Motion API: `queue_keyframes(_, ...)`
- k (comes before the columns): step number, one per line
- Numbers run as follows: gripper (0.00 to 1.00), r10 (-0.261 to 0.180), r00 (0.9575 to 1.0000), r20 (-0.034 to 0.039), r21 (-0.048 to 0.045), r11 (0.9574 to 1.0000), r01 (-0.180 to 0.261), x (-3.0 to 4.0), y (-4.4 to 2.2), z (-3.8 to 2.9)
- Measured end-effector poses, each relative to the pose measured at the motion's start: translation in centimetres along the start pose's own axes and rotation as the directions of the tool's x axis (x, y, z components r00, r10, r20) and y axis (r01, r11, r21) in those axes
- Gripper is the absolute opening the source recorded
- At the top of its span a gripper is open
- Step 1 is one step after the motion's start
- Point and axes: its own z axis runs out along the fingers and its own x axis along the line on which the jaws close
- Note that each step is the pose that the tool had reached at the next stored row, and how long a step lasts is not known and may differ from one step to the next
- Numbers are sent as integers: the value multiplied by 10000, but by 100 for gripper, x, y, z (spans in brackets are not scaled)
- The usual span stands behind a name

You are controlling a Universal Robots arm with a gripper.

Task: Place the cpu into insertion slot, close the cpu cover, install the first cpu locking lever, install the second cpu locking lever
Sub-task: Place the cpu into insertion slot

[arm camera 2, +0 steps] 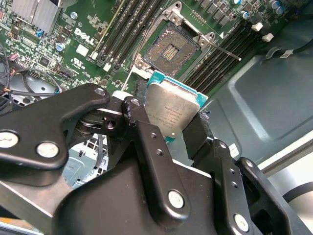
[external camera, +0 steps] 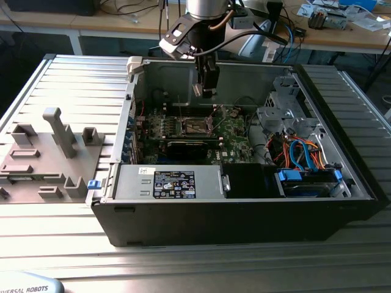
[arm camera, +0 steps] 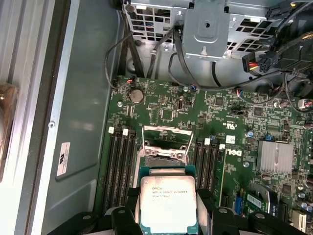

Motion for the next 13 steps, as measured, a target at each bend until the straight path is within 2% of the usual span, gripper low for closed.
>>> queue_keyframes(13, 54, 158, 9999, 13, -3, 9999, -158, 0, 0, 2)
